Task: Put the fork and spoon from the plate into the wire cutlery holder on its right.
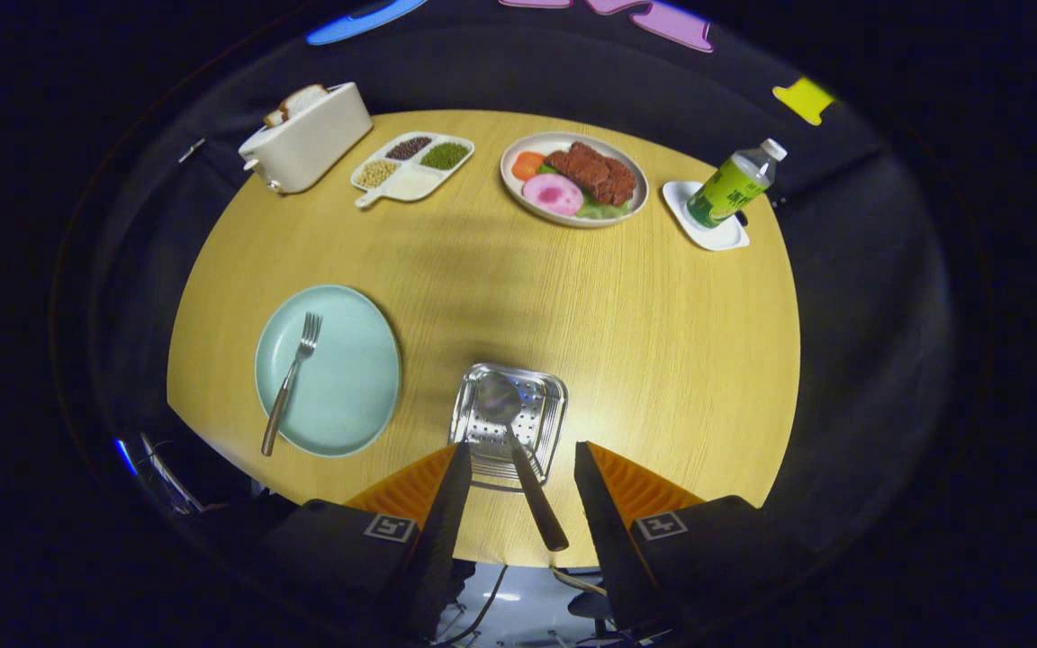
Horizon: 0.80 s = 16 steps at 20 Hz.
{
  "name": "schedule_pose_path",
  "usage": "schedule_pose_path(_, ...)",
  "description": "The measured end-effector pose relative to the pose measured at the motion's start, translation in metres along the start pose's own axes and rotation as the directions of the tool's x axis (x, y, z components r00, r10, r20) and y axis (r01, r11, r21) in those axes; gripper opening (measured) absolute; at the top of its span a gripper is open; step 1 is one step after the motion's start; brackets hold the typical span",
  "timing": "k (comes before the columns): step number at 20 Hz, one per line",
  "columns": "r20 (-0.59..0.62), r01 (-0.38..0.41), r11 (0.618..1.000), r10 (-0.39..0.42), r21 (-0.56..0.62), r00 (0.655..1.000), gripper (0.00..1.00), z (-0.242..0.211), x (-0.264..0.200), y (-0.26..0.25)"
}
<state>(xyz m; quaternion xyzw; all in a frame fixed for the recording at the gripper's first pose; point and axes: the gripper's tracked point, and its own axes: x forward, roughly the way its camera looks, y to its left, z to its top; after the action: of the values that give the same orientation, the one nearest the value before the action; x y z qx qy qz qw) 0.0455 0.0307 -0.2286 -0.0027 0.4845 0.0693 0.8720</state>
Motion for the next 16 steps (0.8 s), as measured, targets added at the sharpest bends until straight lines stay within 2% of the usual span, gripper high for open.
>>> schedule_pose_path(4,0.153,-0.084,0.995,0.076,0.044,0.985,0.73,0.018,-0.024,0.059)
schedule_pose_path(7,0.202,-0.172,0.984,0.158,0.054,0.966,0.73,0.021,-0.030,0.115)
schedule_pose_path(11,0.170,-0.245,0.968,0.233,0.055,0.958,0.73,0.005,-0.012,0.178)
schedule_pose_path(16,0.102,-0.284,0.954,0.274,0.097,0.956,0.74,-0.017,0.022,0.230)
